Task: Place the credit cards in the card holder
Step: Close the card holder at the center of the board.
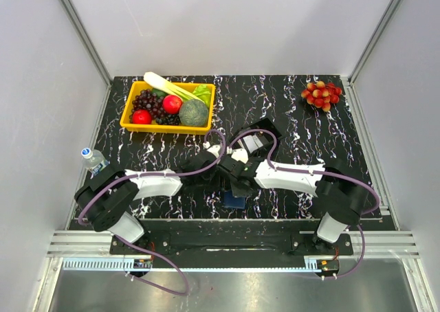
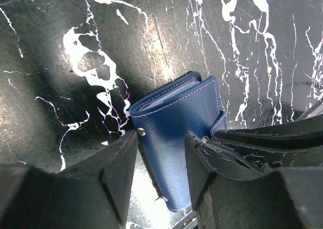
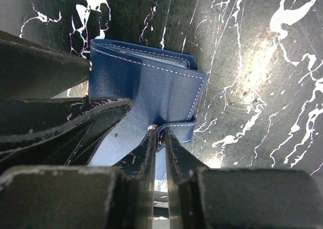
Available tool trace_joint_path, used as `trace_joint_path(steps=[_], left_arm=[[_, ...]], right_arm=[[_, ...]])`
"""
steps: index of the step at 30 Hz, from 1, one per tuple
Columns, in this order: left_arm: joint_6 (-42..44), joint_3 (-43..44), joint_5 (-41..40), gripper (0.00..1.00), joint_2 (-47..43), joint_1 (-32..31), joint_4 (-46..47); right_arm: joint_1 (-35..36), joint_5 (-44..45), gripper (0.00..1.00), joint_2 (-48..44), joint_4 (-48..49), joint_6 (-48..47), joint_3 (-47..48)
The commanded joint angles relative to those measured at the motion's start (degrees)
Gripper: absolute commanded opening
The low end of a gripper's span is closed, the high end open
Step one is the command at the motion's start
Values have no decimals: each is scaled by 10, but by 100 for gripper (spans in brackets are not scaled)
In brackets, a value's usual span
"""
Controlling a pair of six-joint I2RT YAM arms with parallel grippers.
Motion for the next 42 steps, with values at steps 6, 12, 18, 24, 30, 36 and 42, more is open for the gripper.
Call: trace_joint_path(steps=[6,12,18,24,30,36,42], left_arm=[[0,7,-4,43,16,-3,-6],[-1,5,-7,43,12,-3,-7],[-2,4,-10,43,6,-2,-8],[-1,4,-6,42,7,-2,-7],[-1,3,-7,42,8,-2,-6],[-1,4,-7,42,8,-3,-6],[-1,4,-6,42,7,-2,-7]], right_arm=[[-4,-1,23,-11,15,8,-5],[-5,-3,11,-22,18,10,-8],[-6,-5,0,-26,21,12,-12],[-6,-12,14,-31,29,9,-12],[-7,-14,18,-36,32,10,-17],[-8,-16,21,-45,39,17,-26],[-12,-17,8,-48,41,20,-32]])
